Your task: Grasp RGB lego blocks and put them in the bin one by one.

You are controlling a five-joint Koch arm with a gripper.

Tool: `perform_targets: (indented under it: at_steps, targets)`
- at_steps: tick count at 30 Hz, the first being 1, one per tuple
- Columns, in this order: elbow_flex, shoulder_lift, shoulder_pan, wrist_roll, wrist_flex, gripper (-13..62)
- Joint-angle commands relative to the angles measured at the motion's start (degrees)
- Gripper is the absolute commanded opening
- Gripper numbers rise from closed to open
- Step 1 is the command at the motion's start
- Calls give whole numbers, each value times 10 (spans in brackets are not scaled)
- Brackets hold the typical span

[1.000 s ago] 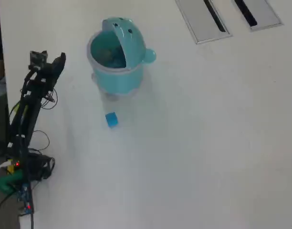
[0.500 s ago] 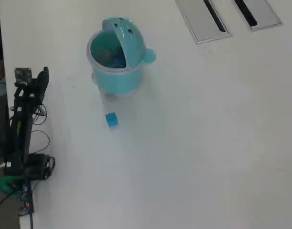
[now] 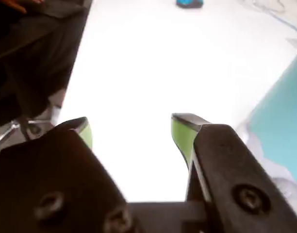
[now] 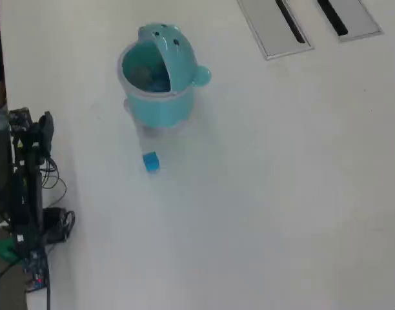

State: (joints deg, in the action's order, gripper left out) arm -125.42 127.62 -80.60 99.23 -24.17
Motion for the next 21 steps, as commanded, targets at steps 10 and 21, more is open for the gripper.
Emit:
perform_targets:
  at_steps: [10, 21]
  targets:
    - [-28, -15, -66, 49, -62, 300]
    - [-46, -92, -108, 54, -69, 300]
